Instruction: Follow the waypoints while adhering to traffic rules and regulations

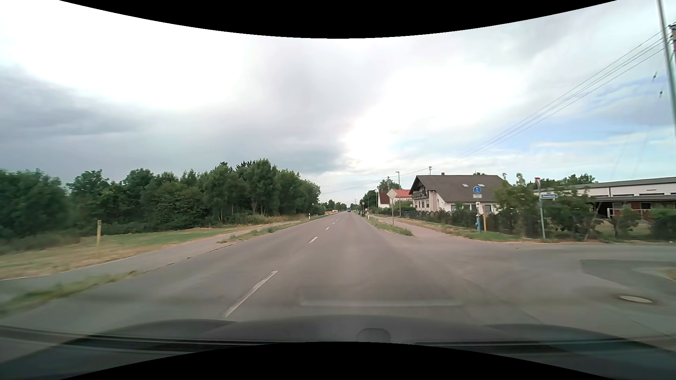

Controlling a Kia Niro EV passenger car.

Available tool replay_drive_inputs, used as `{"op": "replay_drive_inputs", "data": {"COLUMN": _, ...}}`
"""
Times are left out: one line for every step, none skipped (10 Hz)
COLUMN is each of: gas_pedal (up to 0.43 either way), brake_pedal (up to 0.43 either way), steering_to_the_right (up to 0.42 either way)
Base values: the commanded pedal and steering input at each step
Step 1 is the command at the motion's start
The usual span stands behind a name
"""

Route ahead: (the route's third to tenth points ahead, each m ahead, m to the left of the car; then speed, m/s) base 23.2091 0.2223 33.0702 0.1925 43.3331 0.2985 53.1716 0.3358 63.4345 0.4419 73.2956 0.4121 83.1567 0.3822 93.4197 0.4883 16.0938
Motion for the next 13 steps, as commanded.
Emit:
{"op": "replay_drive_inputs", "data": {"gas_pedal": 0.197, "brake_pedal": 0.0, "steering_to_the_right": -0.001}}
{"op": "replay_drive_inputs", "data": {"gas_pedal": 0.197, "brake_pedal": 0.0, "steering_to_the_right": -0.001}}
{"op": "replay_drive_inputs", "data": {"gas_pedal": 0.197, "brake_pedal": 0.0, "steering_to_the_right": -0.001}}
{"op": "replay_drive_inputs", "data": {"gas_pedal": 0.197, "brake_pedal": 0.0, "steering_to_the_right": -0.001}}
{"op": "replay_drive_inputs", "data": {"gas_pedal": 0.197, "brake_pedal": 0.0, "steering_to_the_right": -0.001}}
{"op": "replay_drive_inputs", "data": {"gas_pedal": 0.197, "brake_pedal": 0.0, "steering_to_the_right": -0.001}}
{"op": "replay_drive_inputs", "data": {"gas_pedal": 0.197, "brake_pedal": 0.0, "steering_to_the_right": -0.002}}
{"op": "replay_drive_inputs", "data": {"gas_pedal": 0.197, "brake_pedal": 0.0, "steering_to_the_right": -0.002}}
{"op": "replay_drive_inputs", "data": {"gas_pedal": 0.197, "brake_pedal": 0.0, "steering_to_the_right": -0.002}}
{"op": "replay_drive_inputs", "data": {"gas_pedal": 0.197, "brake_pedal": 0.0, "steering_to_the_right": -0.002}}
{"op": "replay_drive_inputs", "data": {"gas_pedal": 0.197, "brake_pedal": 0.0, "steering_to_the_right": -0.001}}
{"op": "replay_drive_inputs", "data": {"gas_pedal": 0.197, "brake_pedal": 0.0, "steering_to_the_right": -0.002}}
{"op": "replay_drive_inputs", "data": {"gas_pedal": 0.197, "brake_pedal": 0.0, "steering_to_the_right": -0.002}}
